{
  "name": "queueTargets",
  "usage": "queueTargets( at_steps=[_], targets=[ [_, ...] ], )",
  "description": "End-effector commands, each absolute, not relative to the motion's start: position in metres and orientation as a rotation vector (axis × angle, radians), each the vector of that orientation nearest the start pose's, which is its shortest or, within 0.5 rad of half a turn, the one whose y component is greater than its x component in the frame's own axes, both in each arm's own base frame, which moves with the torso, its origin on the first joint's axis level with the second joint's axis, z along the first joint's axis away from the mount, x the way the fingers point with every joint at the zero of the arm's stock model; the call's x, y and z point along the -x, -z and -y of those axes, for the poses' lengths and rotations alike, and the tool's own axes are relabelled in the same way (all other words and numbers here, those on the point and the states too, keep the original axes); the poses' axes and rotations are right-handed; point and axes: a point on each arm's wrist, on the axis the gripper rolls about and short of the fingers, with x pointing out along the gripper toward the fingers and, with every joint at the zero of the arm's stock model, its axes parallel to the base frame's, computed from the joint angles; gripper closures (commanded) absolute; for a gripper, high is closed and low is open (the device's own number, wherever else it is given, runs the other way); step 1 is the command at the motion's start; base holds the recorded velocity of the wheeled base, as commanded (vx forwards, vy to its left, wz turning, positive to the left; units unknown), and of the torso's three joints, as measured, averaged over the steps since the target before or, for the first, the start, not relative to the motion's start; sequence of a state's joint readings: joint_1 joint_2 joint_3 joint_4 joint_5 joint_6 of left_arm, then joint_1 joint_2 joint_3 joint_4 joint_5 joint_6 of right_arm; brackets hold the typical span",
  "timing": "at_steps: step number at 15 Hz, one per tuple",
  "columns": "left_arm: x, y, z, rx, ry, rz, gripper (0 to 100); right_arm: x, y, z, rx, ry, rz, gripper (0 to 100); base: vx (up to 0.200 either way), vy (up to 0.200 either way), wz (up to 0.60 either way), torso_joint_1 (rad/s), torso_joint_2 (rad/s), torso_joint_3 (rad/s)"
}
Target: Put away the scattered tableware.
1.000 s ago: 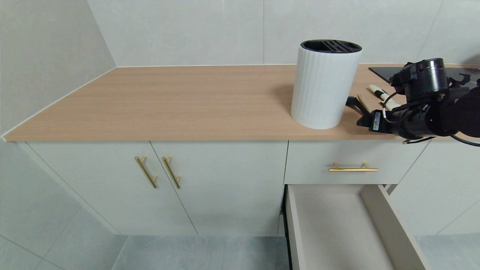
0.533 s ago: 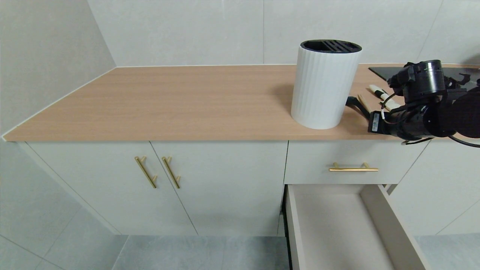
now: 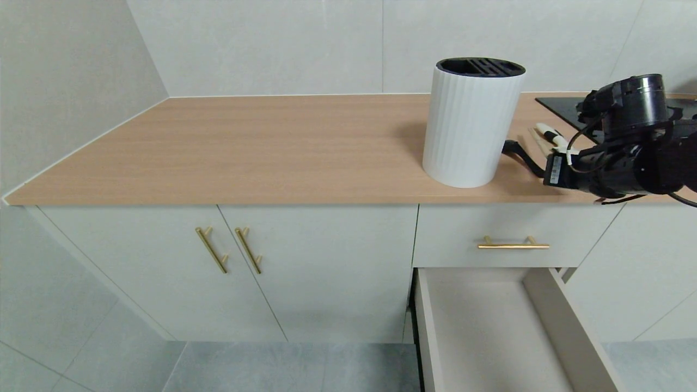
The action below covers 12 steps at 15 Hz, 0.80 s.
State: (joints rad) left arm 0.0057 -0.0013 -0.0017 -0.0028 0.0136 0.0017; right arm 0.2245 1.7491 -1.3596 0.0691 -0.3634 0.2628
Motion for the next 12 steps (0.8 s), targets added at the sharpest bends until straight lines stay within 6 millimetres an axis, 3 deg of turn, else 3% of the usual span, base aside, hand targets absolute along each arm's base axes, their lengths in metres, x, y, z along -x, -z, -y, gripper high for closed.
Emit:
queueTargets(
  at_steps=[1, 3, 7, 12],
  targets=[
    [0.023, -0.076, 0.0, -0.002, -0.02, 0.005, 0, -0.299, -0.273, -0.062, -0.142, 0.18, -0.366, 100, 0.0, 0.0, 0.0, 0.0, 0.0, 0.0],
    [0.023, -0.076, 0.0, -0.002, -0.02, 0.005, 0, -0.271, -0.283, -0.057, -0.152, 0.172, -0.34, 100, 0.0, 0.0, 0.0, 0.0, 0.0, 0.0],
    [0.023, -0.076, 0.0, -0.002, -0.02, 0.005, 0, -0.194, -0.299, -0.038, -0.185, 0.155, -0.246, 100, 0.0, 0.0, 0.0, 0.0, 0.0, 0.0],
    [0.023, -0.076, 0.0, -0.002, -0.02, 0.005, 0, -0.147, -0.293, -0.028, -0.188, 0.124, -0.227, 100, 0.0, 0.0, 0.0, 0.0, 0.0, 0.0]
  ],
)
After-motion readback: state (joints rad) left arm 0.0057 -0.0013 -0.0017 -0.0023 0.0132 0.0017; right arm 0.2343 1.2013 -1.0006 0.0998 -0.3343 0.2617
